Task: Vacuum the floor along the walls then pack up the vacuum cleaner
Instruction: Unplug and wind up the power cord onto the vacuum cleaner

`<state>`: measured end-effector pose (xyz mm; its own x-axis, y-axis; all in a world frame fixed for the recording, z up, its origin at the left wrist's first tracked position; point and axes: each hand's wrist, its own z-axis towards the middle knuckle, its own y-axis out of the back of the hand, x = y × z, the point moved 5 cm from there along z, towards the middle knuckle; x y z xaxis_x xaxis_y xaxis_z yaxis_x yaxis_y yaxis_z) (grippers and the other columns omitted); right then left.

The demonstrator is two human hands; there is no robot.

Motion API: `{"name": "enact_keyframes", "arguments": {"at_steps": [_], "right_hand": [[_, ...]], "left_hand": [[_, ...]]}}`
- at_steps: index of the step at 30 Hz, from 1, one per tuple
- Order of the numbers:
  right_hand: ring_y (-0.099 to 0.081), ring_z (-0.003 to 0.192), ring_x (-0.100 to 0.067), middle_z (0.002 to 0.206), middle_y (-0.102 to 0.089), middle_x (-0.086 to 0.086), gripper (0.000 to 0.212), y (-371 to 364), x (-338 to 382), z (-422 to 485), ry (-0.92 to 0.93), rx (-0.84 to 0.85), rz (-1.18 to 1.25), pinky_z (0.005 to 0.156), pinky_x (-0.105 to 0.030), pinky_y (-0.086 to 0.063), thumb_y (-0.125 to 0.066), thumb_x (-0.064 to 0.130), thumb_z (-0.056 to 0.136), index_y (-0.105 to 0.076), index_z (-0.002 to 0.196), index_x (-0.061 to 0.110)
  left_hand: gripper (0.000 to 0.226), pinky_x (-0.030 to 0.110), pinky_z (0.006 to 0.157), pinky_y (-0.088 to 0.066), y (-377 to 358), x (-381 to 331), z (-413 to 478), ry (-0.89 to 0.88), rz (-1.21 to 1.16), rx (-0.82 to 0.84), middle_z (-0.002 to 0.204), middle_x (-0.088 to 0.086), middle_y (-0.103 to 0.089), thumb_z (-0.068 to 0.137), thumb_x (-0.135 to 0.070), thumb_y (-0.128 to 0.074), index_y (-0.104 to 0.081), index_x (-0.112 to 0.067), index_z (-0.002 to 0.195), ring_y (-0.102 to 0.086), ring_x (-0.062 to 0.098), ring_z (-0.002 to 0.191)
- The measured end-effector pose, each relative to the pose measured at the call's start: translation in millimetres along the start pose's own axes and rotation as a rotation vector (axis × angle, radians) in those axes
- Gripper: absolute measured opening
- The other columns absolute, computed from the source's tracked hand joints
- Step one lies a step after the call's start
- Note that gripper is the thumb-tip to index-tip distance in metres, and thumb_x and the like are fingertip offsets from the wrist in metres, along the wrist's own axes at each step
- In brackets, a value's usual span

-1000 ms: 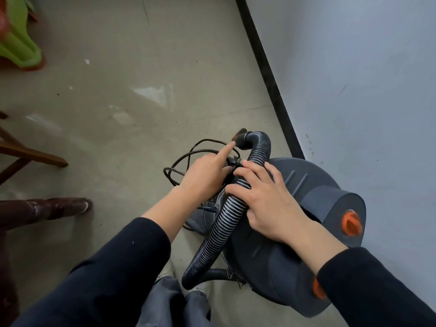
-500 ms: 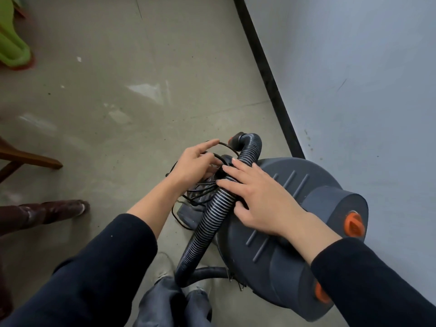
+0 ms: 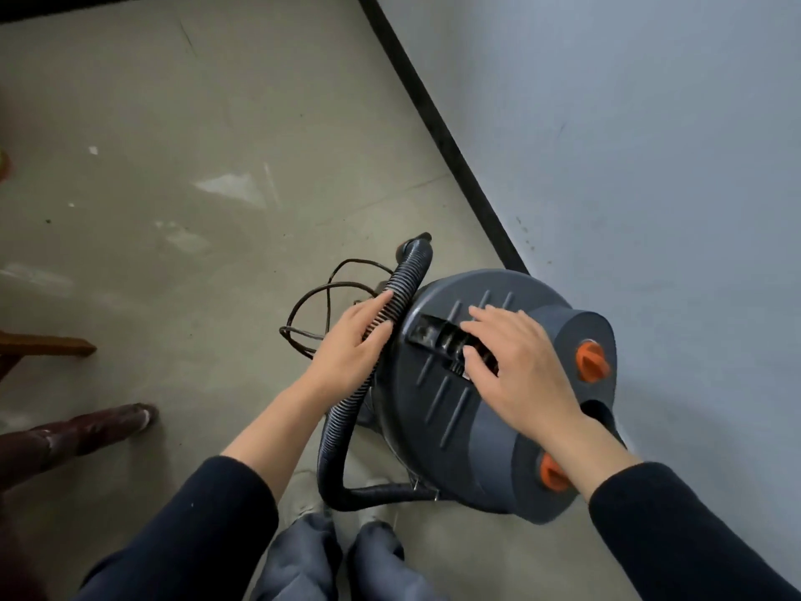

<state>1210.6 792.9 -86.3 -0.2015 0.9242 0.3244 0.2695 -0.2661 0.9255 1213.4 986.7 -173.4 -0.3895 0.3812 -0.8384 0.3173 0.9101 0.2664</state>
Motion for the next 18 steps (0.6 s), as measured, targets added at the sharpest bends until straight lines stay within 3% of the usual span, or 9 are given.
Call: {"name": "enact_keyframes", "arguments": {"at_steps": [3,5,7,10,13,18], "right_hand": [[-0.043,0.132,-0.016,0.135,-0.057,0.002,0.054,12,-27,-32,-0.163,0.005,-0.085,0.111,-0.044,-0.026,-0.036,0.052,0.088,-0.063,0.122,0.020],[-0.022,0.144,-0.009,0.148,-0.043,0.008,0.071,7,-39,-46,-0.227,0.134,-0.087,0.115,-0.044,-0.019,-0.025,0.067,0.085,-0.049,0.137,0.024],[-0.002,0.147,-0.005,0.154,-0.031,0.009,0.075,1,-40,-52,-0.248,0.187,-0.036,0.118,-0.043,-0.016,-0.029,0.072,0.087,-0.037,0.144,0.024],[0.005,0.148,-0.008,0.153,-0.032,0.005,0.051,-5,-34,-50,-0.270,0.094,-0.003,0.119,-0.043,-0.013,-0.049,0.050,0.095,-0.041,0.135,0.020],[-0.002,0.149,-0.010,0.138,-0.049,0.003,0.029,-11,-35,-51,-0.279,-0.004,0.014,0.117,-0.046,-0.018,-0.056,0.030,0.095,-0.048,0.120,0.017],[-0.006,0.148,-0.009,0.133,-0.055,0.001,0.026,-14,-45,-66,-0.327,-0.035,0.024,0.115,-0.046,-0.022,-0.060,0.028,0.094,-0.050,0.115,0.017]], "left_hand": [[0.054,0.024,0.109,-0.026,-4,-3,0,0.027,0.138,0.025,0.153,-0.005,-0.035,0.101,-0.039,-0.045,-0.027,-0.039,0.151,-0.032,0.009,0.139],[0.060,0.027,0.107,-0.028,-5,-6,1,0.049,0.203,0.040,0.154,-0.005,-0.032,0.098,-0.048,-0.046,-0.022,-0.041,0.152,-0.033,0.012,0.139],[0.067,0.027,0.102,-0.031,-7,-10,0,0.059,0.270,0.050,0.154,-0.005,-0.030,0.095,-0.054,-0.048,-0.018,-0.041,0.153,-0.036,0.014,0.137],[0.072,0.025,0.092,-0.032,-6,-19,1,0.065,0.325,0.036,0.151,-0.004,-0.033,0.091,-0.058,-0.051,-0.019,-0.040,0.153,-0.041,0.015,0.132],[0.079,0.027,0.091,-0.033,-8,-22,6,0.079,0.350,0.039,0.144,0.003,-0.039,0.087,-0.062,-0.053,-0.021,-0.035,0.154,-0.044,0.020,0.130],[0.083,0.029,0.088,-0.035,-19,-30,1,0.040,0.451,0.058,0.139,0.006,-0.044,0.086,-0.064,-0.054,-0.022,-0.031,0.154,-0.047,0.023,0.125]]}}
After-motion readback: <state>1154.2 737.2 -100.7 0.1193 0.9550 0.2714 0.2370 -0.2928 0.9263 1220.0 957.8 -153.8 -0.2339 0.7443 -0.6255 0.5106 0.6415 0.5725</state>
